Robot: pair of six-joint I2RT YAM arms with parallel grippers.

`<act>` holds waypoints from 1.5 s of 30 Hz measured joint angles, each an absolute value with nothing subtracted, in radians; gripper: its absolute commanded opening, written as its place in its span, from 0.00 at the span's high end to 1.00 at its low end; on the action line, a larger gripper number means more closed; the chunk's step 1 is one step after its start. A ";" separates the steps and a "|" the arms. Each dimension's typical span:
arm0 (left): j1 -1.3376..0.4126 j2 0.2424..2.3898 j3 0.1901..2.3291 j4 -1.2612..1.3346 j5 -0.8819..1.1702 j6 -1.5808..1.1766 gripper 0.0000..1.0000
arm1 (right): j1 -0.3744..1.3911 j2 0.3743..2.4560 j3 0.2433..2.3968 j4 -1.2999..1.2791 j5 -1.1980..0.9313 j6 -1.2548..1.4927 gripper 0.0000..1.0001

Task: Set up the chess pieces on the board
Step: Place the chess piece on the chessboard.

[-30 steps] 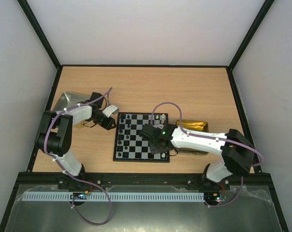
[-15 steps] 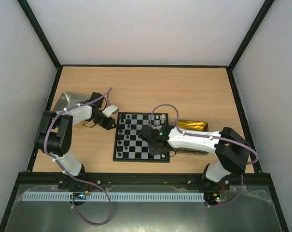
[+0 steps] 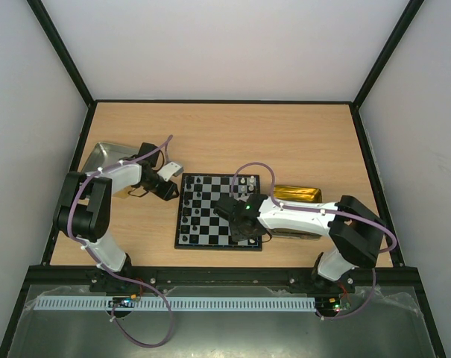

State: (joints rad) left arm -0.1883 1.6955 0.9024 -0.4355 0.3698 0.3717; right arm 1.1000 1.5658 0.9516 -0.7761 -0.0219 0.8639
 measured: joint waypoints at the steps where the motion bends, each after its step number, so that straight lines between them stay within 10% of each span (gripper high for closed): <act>1: -0.188 1.695 0.902 -0.435 0.370 0.372 0.60 | 1.100 1.568 0.952 -0.775 -0.021 0.864 0.92; 45: -0.173 1.690 0.895 -0.430 0.373 0.373 0.61 | 1.097 1.612 0.988 -0.773 -0.003 0.856 0.81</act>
State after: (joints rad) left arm -0.1734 1.6901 0.8951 -0.4297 0.3729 0.3725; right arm 1.0969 1.6123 0.9882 -0.7731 -0.0032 0.8562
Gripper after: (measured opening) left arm 0.391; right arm 0.185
